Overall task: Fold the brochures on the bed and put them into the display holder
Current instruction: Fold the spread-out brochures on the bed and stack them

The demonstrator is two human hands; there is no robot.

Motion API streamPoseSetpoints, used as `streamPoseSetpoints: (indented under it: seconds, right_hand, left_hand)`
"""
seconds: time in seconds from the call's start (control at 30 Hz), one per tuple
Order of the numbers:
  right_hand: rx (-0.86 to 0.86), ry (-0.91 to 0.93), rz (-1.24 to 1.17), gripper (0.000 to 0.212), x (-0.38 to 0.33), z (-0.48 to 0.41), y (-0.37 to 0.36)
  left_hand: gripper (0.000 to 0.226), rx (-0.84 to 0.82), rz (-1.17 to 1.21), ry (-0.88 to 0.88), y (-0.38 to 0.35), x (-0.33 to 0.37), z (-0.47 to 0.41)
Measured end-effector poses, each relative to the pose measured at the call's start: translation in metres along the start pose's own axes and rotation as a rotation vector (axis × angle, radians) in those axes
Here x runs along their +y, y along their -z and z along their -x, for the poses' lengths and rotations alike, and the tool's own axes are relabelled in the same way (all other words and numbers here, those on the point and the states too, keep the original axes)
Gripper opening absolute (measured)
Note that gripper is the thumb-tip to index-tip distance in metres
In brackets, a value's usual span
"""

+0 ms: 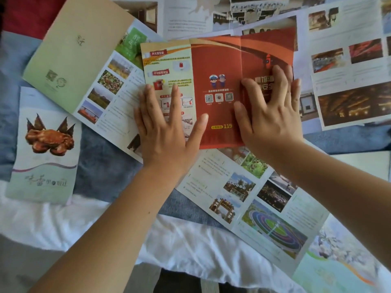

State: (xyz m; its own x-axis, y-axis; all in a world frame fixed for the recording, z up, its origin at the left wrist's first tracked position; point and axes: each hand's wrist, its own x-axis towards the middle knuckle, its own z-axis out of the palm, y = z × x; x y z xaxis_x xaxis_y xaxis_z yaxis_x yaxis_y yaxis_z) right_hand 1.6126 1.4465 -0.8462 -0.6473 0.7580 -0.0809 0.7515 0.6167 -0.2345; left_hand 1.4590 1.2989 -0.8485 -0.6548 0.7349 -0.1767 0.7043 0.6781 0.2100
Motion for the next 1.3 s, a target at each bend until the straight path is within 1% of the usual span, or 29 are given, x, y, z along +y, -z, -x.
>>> streamPoseSetpoints:
  seconds: [0.07,0.2,0.3,0.4,0.47,0.6,0.7,0.8,0.87,0.9,0.97,1.03,1.1,1.23,1.3]
  right_hand:
    - [0.013,0.036,0.041,0.057,-0.002,-0.015,-0.001]
    - [-0.017,0.148,0.135,0.072,0.003,-0.037,-0.002]
    - [-0.029,0.166,0.096,0.076,0.005,-0.038,-0.005]
    - [-0.041,0.167,0.052,0.071,0.002,-0.035,-0.007]
    - [-0.055,0.194,0.034,0.069,-0.006,-0.032,-0.008]
    - [-0.074,0.261,0.022,0.066,-0.027,-0.027,-0.012]
    - [-0.078,0.264,0.026,0.064,-0.034,-0.025,-0.013]
    - [-0.075,0.255,0.004,0.060,-0.033,-0.025,-0.010]
    - [-0.080,0.241,-0.032,0.059,-0.031,-0.025,-0.008]
    - [-0.081,0.233,-0.058,0.059,-0.031,-0.024,-0.007]
    - [-0.070,0.223,-0.088,0.058,-0.032,-0.022,-0.005]
    - [-0.056,0.228,-0.070,0.057,-0.034,-0.019,-0.004]
    - [-0.072,0.235,-0.077,0.056,-0.038,-0.015,-0.003]
    - [-0.102,0.281,-0.125,0.058,-0.049,-0.009,-0.006]
    - [-0.097,0.303,-0.132,0.059,-0.058,-0.006,-0.008]
  left_hand:
    - [0.088,0.024,-0.011,0.005,0.001,0.003,-0.016]
    - [0.091,0.052,-0.036,-0.002,-0.003,0.006,-0.037]
    - [0.098,0.083,0.066,-0.012,-0.003,0.005,-0.037]
    - [0.102,0.093,0.211,0.000,0.001,0.003,-0.036]
    - [0.101,0.087,0.298,-0.031,0.005,0.007,-0.033]
    - [0.090,-0.024,0.402,-0.156,0.012,0.019,-0.026]
    - [0.076,-0.075,0.556,-0.139,0.020,0.022,-0.025]
    - [0.058,-0.057,0.655,-0.148,0.029,0.015,-0.026]
    - [0.045,-0.026,0.640,-0.130,0.034,0.008,-0.025]
    - [0.045,-0.023,0.628,-0.112,0.037,0.005,-0.024]
    - [0.055,-0.007,0.613,-0.090,0.043,-0.001,-0.023]
    - [0.069,0.009,0.632,-0.069,0.048,-0.008,-0.019]
    - [0.077,0.020,0.668,-0.012,0.053,-0.017,-0.015]
    - [0.083,-0.036,0.860,0.120,0.059,-0.038,-0.008]
    - [0.081,-0.035,0.886,0.162,0.061,-0.047,-0.004]
